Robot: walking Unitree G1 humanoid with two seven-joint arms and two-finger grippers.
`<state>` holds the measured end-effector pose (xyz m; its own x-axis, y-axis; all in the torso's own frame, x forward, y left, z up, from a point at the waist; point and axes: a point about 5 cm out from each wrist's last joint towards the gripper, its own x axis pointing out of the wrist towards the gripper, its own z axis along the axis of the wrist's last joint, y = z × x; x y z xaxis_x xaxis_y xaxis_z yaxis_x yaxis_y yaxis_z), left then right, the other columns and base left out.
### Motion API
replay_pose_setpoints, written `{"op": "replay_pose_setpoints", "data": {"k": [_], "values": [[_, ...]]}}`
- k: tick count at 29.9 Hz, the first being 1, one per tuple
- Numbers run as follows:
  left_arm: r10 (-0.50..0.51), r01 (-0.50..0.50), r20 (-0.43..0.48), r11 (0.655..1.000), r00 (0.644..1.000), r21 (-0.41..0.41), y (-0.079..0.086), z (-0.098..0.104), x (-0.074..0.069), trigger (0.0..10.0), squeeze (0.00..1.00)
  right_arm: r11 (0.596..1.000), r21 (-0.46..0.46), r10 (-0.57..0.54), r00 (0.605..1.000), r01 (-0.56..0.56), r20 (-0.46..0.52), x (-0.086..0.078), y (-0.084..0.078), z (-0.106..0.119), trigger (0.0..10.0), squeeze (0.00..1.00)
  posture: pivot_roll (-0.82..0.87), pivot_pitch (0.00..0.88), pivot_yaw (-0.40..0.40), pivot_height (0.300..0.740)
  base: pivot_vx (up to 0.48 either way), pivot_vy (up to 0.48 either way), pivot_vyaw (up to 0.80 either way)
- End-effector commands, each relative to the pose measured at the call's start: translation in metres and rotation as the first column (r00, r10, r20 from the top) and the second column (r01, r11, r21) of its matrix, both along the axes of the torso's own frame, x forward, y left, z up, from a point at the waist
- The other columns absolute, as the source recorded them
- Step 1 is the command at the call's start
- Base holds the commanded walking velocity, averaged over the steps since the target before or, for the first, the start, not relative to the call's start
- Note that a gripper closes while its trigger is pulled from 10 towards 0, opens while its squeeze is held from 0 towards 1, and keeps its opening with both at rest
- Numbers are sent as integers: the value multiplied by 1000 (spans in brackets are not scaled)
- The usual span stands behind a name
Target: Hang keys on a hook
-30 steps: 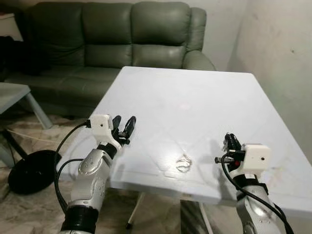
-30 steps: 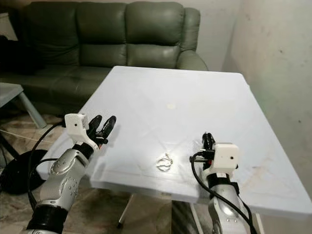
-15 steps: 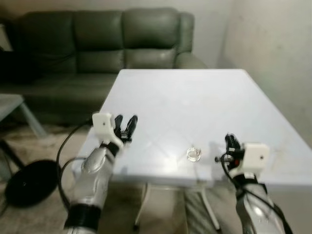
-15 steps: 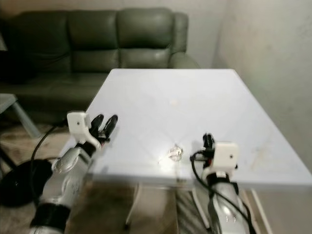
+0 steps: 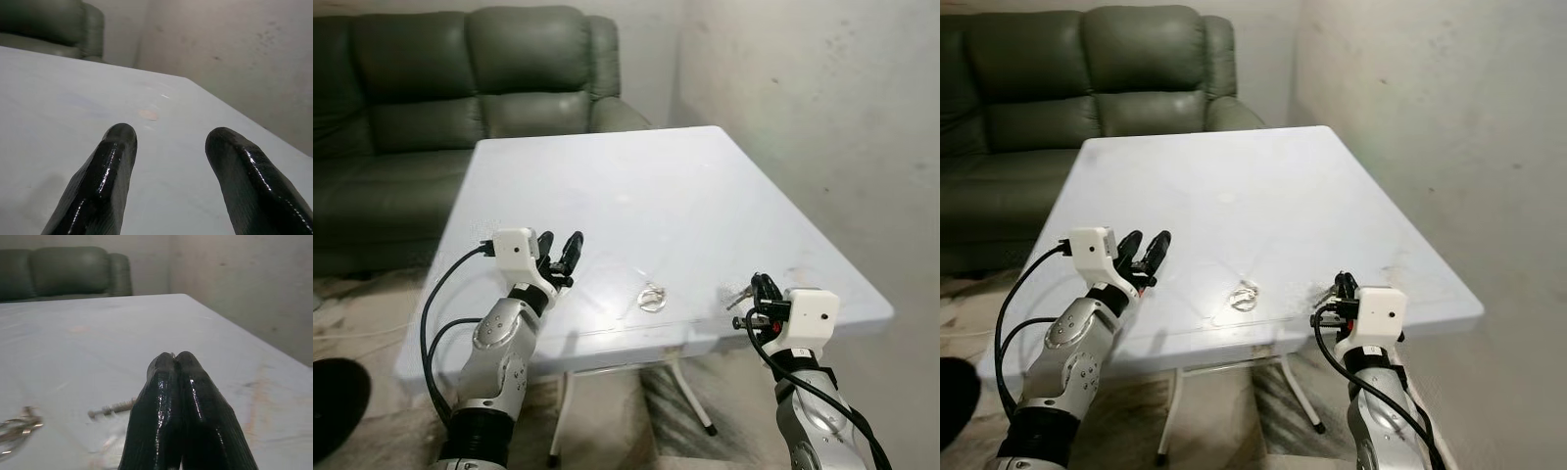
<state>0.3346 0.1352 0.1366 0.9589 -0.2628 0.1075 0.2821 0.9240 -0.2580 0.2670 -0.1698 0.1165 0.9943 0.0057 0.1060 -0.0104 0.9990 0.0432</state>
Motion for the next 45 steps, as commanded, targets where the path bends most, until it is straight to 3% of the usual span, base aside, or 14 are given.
{"op": "replay_pose_setpoints", "data": {"k": [1,17,22,25,33,45], "values": [[7,-7,4,1000,1000,19,0,2,2,10000,0,1000,2,-1,1000,1,12,3,0,5,10000,0,-98,0,17,740,0,0,-719],[-4,2,42,999,999,46,-3,10,3,10000,0,1000,-2,4,1000,-4,26,10,3,9,10000,0,-81,0,12,740,0,0,-719],[4,-5,52,1000,999,21,-4,12,3,10000,0,1000,-3,10,1000,-10,27,11,4,10,10000,0,-82,0,8,740,0,-475,-719],[38,-38,24,999,999,-12,-1,10,5,10000,0,1000,-3,12,1000,-12,25,11,4,9,10000,0,-82,0,6,740,0,-156,-717],[74,-74,-23,997,997,-11,1,6,8,10000,0,1000,-6,13,1000,-13,24,11,4,9,10000,0,-81,0,4,740,0,0,-715],[87,-88,-37,996,995,-11,1,4,7,10000,0,1000,-10,17,1000,-17,22,11,4,9,10000,0,-81,0,0,740,0,0,-711]]}}
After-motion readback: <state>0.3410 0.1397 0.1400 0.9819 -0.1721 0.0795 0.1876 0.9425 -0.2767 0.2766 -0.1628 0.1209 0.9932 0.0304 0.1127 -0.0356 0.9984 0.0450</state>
